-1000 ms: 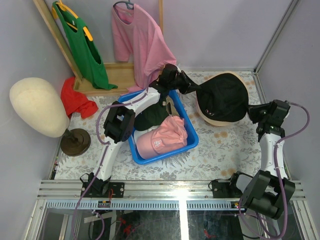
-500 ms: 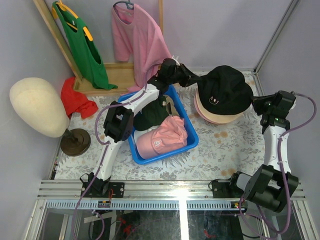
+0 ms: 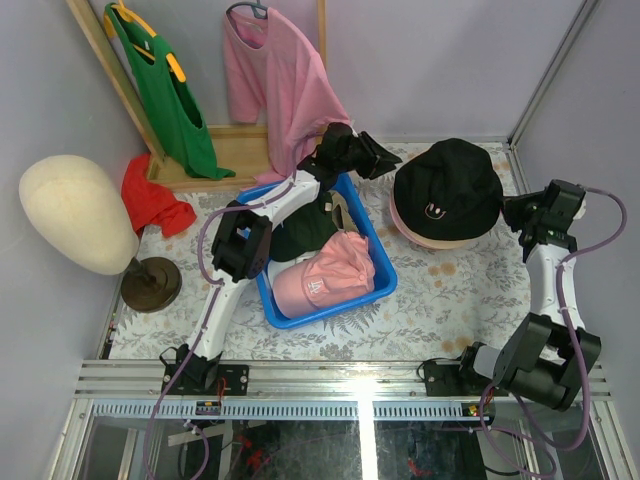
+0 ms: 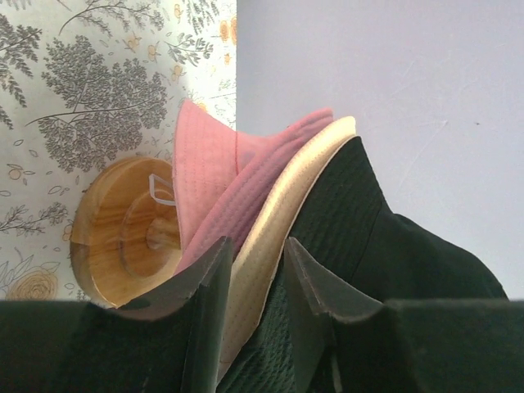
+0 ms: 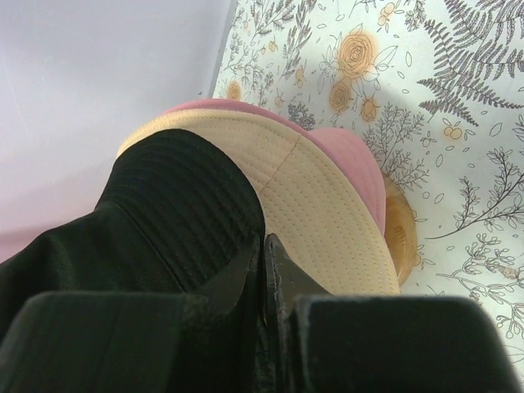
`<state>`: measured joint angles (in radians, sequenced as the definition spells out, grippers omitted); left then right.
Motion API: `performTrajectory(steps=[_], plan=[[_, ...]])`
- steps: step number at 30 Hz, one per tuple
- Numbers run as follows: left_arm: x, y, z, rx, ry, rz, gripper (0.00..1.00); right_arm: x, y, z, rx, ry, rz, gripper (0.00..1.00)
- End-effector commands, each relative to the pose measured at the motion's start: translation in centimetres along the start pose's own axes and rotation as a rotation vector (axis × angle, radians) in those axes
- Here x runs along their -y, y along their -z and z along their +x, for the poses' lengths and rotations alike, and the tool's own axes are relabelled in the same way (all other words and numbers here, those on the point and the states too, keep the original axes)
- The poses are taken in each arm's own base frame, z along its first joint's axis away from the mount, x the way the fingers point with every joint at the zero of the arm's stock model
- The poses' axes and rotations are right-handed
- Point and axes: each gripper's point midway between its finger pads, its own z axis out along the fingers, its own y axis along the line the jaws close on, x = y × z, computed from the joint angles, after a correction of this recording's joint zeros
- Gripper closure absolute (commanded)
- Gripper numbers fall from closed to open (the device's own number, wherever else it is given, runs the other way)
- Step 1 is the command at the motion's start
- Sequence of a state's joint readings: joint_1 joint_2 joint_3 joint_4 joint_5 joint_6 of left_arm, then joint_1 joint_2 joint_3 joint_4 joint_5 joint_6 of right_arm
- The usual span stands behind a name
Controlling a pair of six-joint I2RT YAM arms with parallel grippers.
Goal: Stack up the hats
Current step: Stack the hat on the hat.
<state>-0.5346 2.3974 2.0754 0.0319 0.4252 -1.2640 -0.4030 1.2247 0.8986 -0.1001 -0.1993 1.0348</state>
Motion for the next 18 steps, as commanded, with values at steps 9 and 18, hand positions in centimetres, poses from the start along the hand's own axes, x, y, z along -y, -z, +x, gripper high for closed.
performTrajectory(steps=[9, 18], plan=[[2.5, 0.3, -0.2, 0.006, 0.016, 0.185, 0.57, -2.6, -0.2, -1.7, 0.056, 0.033, -0.043, 0.99], [3.7, 0.8, 0.3, -0.024, 0.034, 0.292, 0.54, -2.8, -0.6, -1.7, 0.049, 0.034, -0.049, 0.99]])
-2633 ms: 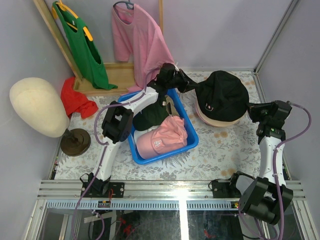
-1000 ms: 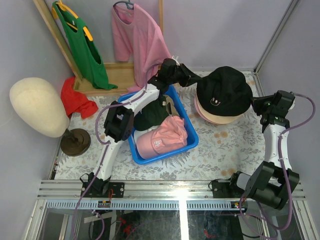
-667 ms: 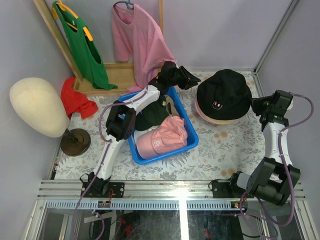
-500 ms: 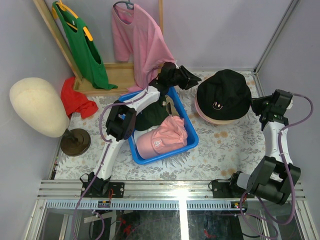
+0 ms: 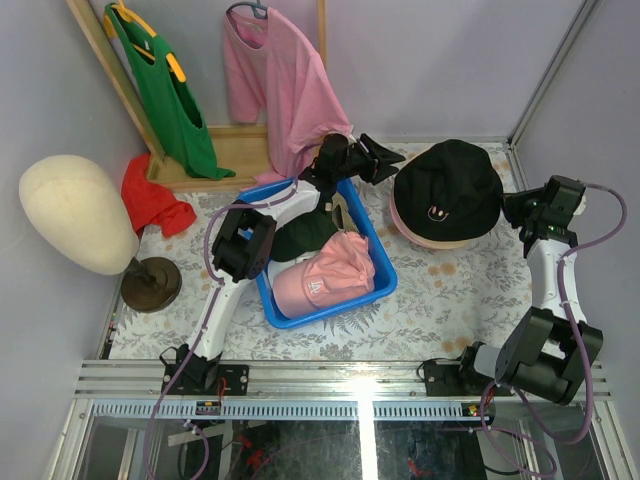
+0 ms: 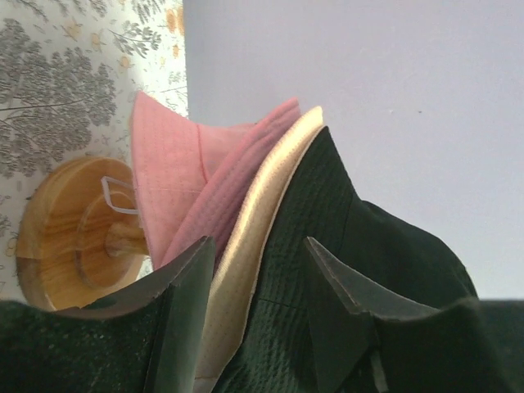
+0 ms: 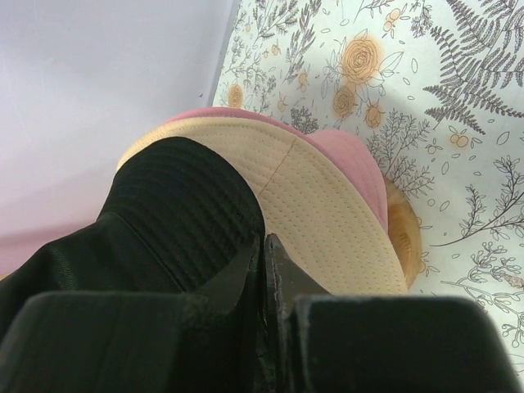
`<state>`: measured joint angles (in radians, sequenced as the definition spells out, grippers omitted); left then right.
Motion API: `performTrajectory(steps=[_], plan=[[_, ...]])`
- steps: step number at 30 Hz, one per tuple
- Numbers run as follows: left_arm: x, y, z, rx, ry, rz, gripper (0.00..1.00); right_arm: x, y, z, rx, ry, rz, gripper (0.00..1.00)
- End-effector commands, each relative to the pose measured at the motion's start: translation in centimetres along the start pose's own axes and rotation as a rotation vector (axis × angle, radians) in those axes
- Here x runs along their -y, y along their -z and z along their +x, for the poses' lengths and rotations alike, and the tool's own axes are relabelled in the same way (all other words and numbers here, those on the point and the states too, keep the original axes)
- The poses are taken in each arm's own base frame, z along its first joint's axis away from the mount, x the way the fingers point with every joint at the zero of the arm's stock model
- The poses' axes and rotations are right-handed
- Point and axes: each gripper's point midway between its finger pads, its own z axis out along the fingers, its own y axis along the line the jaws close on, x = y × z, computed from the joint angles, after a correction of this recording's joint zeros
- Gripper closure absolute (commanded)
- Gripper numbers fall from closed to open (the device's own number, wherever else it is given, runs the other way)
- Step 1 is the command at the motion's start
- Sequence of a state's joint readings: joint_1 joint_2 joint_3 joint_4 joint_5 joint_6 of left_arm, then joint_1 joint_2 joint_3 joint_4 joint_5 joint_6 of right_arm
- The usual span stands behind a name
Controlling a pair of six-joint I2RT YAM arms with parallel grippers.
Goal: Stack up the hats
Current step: Stack the hat on the hat.
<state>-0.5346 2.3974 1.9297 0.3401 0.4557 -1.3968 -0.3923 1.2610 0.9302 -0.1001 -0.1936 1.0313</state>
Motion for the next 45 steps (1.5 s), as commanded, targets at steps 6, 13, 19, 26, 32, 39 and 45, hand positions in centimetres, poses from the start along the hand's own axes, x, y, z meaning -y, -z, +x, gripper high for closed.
performTrajectory(steps=[6, 13, 19, 26, 32, 39, 45], plan=[[3.9, 0.3, 0.6, -0.066, -0.026, 0.186, 0.54, -3.1, -0.1, -1.8, 0.054, 0.029, -0.062, 0.99], [4.8, -0.2, 1.5, -0.115, -0.041, 0.226, 0.55, -3.7, -0.3, -1.5, 0.046, 0.032, -0.070, 0.99], [3.8, -0.2, 1.8, -0.129, -0.050, 0.199, 0.54, -4.3, -0.3, -1.5, 0.046, 0.039, -0.077, 0.99], [3.7, 0.2, 1.2, -0.103, -0.053, 0.202, 0.53, -4.3, -0.4, -1.3, 0.040, 0.040, -0.075, 0.99], [3.2, -0.2, 1.5, -0.120, -0.054, 0.196, 0.53, -4.3, -0.8, -1.1, 0.034, 0.039, -0.070, 0.99], [3.1, -0.7, 2.1, -0.174, -0.046, 0.229, 0.52, -5.0, -1.4, -1.4, 0.037, 0.036, -0.077, 0.99], [2.6, -0.9, 2.5, -0.211, -0.041, 0.245, 0.52, -5.6, -1.9, -1.7, 0.040, 0.038, -0.082, 0.99]])
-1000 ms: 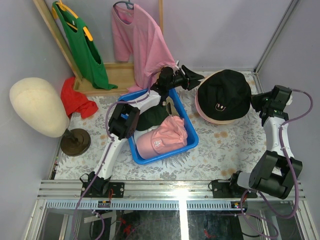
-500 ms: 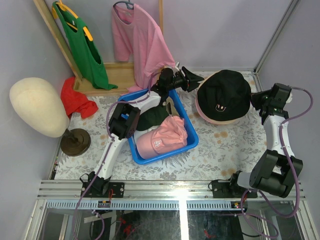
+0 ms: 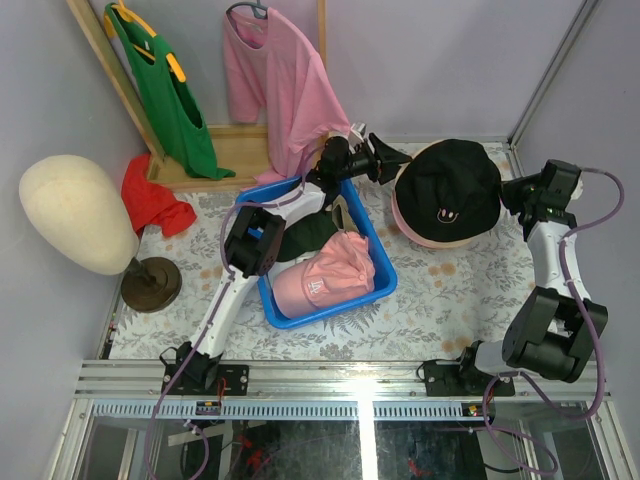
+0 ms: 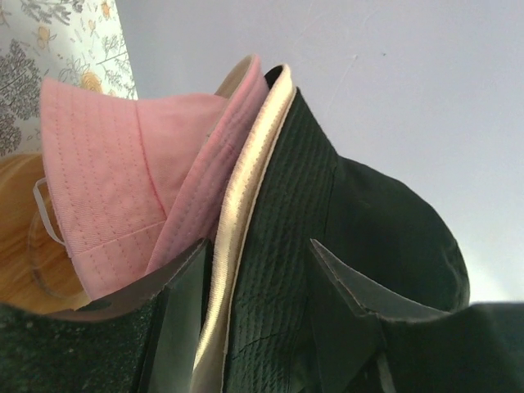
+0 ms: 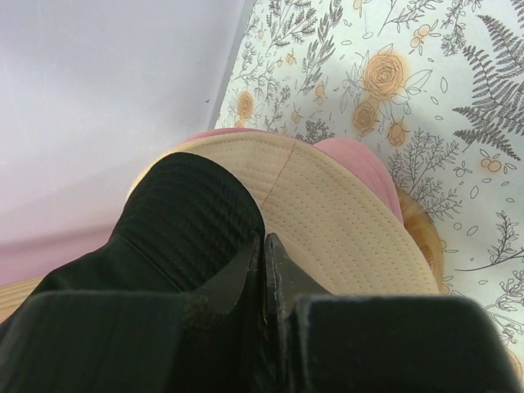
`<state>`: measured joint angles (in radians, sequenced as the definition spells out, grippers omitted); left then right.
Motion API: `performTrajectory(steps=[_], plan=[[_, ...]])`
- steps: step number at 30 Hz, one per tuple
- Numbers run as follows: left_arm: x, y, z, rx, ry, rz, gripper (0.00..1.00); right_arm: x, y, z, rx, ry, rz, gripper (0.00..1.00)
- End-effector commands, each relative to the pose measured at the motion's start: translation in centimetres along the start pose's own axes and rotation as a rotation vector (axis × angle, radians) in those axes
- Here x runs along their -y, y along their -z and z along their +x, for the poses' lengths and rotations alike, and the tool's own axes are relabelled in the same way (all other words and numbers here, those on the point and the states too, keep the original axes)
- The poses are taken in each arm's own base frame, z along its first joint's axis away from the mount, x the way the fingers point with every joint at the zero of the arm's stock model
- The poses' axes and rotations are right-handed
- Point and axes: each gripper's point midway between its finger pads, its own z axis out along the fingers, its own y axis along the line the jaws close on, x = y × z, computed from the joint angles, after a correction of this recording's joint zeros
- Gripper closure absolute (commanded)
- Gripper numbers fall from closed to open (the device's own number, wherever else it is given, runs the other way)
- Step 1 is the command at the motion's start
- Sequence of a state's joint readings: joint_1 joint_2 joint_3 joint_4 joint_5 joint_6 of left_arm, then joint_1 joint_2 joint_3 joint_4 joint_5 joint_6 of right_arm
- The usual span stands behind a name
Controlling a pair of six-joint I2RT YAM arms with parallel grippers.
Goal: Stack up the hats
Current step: Stack the hat on the hat.
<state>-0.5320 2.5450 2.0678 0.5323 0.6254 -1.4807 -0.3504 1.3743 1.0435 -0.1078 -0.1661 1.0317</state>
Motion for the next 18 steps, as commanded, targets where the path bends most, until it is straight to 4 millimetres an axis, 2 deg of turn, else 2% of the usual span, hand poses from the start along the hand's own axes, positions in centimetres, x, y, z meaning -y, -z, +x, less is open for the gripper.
performTrajectory(steps=[1, 12, 18], plan=[[1.5, 0.0, 1.0, -0.064, -0.031, 0.076, 0.52, -3.8, 0.3, -1.5, 0.053, 0.019, -0.089, 0.99], [2.6, 0.3, 1.7, -0.107, -0.026, 0.170, 0.53, -4.8, -0.5, -0.7, 0.038, 0.040, -0.091, 0.99], [2.3, 0.3, 2.1, -0.130, -0.026, 0.178, 0.64, -5.1, -0.9, -0.5, 0.032, 0.039, -0.091, 0.99]])
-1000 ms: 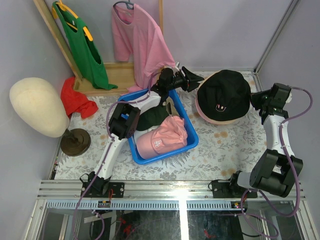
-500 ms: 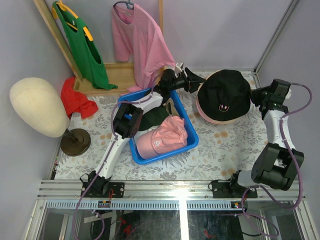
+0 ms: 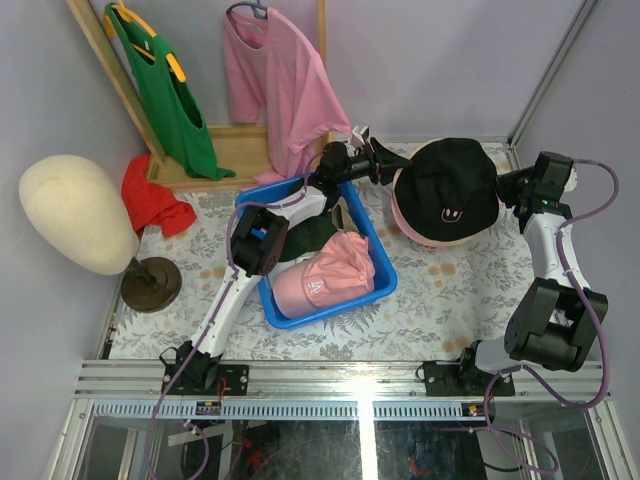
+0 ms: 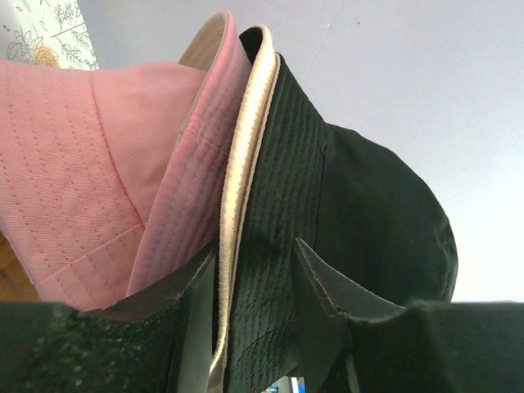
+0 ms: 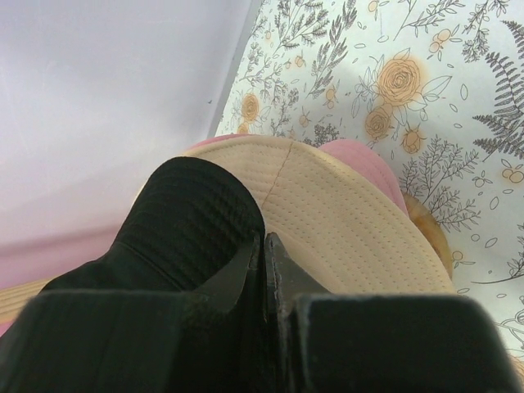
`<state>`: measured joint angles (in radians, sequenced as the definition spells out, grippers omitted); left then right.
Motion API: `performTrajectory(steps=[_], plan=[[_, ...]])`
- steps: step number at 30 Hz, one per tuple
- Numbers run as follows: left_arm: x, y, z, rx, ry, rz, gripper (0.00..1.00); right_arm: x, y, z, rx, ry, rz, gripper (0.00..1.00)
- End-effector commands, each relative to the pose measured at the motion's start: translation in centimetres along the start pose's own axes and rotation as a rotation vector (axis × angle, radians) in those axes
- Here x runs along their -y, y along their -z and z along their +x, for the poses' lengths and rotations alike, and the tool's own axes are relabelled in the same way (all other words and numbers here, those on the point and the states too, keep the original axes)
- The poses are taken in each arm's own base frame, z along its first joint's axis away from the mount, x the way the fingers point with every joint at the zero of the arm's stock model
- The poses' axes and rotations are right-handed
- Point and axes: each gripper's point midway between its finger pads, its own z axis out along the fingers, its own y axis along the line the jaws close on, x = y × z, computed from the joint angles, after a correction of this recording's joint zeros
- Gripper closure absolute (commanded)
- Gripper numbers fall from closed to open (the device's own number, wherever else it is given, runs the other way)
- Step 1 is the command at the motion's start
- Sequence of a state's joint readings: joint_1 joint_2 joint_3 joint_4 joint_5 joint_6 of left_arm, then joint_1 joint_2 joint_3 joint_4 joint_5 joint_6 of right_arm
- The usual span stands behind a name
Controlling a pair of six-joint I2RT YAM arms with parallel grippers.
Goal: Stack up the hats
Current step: Stack the hat on the hat.
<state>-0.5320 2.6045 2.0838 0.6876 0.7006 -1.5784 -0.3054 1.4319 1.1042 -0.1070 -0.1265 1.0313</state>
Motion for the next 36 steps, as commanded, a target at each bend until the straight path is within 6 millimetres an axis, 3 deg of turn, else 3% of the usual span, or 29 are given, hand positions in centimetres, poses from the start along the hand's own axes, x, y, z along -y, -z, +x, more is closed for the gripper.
performTrajectory(steps=[1, 8, 14, 20, 28, 36], plan=[[2.2, -0.1, 1.1, -0.060, -0.053, 0.088, 0.67, -3.8, 0.3, -0.9, 0.031, 0.018, -0.092, 0.99], [1.5, 0.0, 1.0, -0.047, -0.028, 0.088, 1.00, -3.7, 0.1, -0.7, 0.032, 0.021, -0.087, 0.99], [-0.9, 1.1, -0.9, 0.078, 0.007, -0.046, 1.00, -2.4, -0.2, -0.6, 0.037, 0.037, -0.051, 0.99], [-3.0, 1.5, -1.3, 0.102, 0.021, -0.144, 1.00, -0.1, -1.2, -0.6, 0.039, 0.029, -0.008, 0.99], [-4.8, 1.8, -1.6, 0.108, 0.021, -0.229, 1.00, 3.1, -2.8, 0.6, 0.013, 0.031, 0.055, 1.00], [-6.1, 2.4, -2.7, 0.122, 0.026, -0.292, 1.00, 4.6, -4.1, 0.6, 0.000, 0.037, 0.093, 1.00]])
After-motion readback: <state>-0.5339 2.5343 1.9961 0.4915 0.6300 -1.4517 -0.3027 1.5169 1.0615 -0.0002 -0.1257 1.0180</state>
